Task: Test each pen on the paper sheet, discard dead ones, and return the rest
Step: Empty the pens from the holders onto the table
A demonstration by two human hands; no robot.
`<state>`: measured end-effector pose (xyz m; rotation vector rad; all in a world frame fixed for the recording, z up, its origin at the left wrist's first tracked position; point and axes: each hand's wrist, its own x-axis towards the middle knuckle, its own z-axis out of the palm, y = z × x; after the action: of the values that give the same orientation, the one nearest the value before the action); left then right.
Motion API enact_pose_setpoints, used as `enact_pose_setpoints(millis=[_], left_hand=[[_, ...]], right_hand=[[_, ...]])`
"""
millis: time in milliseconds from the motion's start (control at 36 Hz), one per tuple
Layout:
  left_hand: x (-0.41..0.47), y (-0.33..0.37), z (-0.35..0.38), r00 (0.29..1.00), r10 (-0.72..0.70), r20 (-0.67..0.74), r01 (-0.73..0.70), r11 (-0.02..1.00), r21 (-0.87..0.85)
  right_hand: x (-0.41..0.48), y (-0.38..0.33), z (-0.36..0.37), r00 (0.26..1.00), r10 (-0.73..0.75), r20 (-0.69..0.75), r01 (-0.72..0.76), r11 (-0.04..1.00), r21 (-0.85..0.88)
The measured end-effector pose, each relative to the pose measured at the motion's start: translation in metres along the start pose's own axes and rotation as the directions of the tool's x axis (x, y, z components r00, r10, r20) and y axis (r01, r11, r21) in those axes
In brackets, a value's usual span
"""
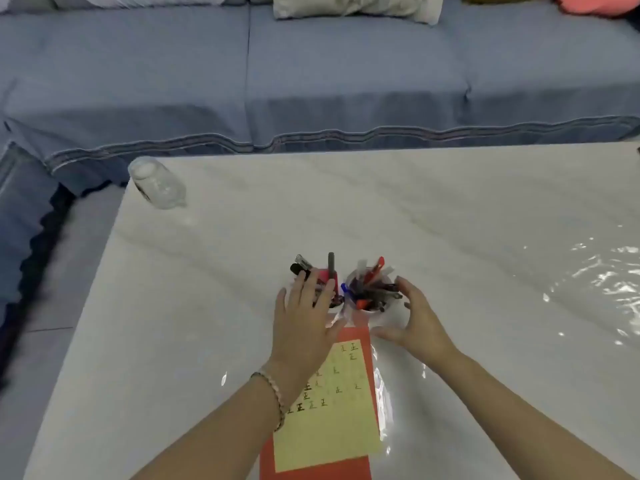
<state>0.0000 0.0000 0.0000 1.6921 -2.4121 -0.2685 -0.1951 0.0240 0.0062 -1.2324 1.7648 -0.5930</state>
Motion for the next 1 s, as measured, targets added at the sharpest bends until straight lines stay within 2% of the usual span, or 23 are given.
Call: enact_pose_setpoints(millis=[111,194,278,444,583,667,750,806,861,944,1000], left_hand=[[0.005,-0.021,0.022,0.975,0.167,-0.146,-0.170,0.985,-0.004],[0.006,-0.026,0.029,0.955,0.218,-0.201,-0.226,0.974,-0.017],[0.008,-0.026,0.031,0.930,0.263,-0.258,-0.274,0.962,-0.006],[0.009,-0.025,0.037,0.888,0.273,-0.370,-0.296,0.955,-0.005],[0.007,-0.023,0.035,0.897,0.233,-0.376,-0.265,0.964,-0.036],[0.003,-0.015,0.029,0.883,0.207,-0.420,-0.231,0.973,-0.006],[-0.010,0.011,0.018,0.877,0.171,-0.450,-0.251,0.960,-0.124],[-0.021,0.034,0.011,0.880,0.151,-0.451,-0.310,0.901,-0.303],[-0.033,0.059,0.009,0.927,0.141,-0.349,-0.323,0.772,-0.547],[-0.036,0.091,0.016,0.987,0.117,-0.112,-0.157,0.524,-0.837],[-0.029,0.106,0.025,0.996,0.089,0.022,-0.016,0.400,-0.917]], right_hand=[[0.014,0.001,0.016,0.989,-0.149,-0.020,0.150,0.976,0.157],[0.019,0.003,0.030,0.974,-0.215,-0.077,0.228,0.939,0.258],[0.024,0.011,0.039,0.954,-0.236,-0.183,0.274,0.936,0.220],[0.014,0.027,0.018,0.938,-0.204,-0.281,0.241,0.965,0.101],[-0.016,0.030,-0.018,0.903,-0.197,-0.381,0.230,0.972,0.042],[-0.035,0.035,-0.034,0.903,-0.215,-0.371,0.214,0.976,-0.045],[-0.056,0.036,-0.045,0.909,-0.214,-0.357,0.165,0.973,-0.162],[-0.068,0.035,-0.052,0.911,-0.229,-0.342,0.149,0.958,-0.246],[-0.079,0.032,-0.059,0.914,-0.258,-0.313,0.145,0.928,-0.343],[-0.085,0.025,-0.066,0.913,-0.303,-0.275,0.129,0.851,-0.509],[-0.081,0.023,-0.068,0.902,-0.351,-0.250,0.128,0.773,-0.622]])
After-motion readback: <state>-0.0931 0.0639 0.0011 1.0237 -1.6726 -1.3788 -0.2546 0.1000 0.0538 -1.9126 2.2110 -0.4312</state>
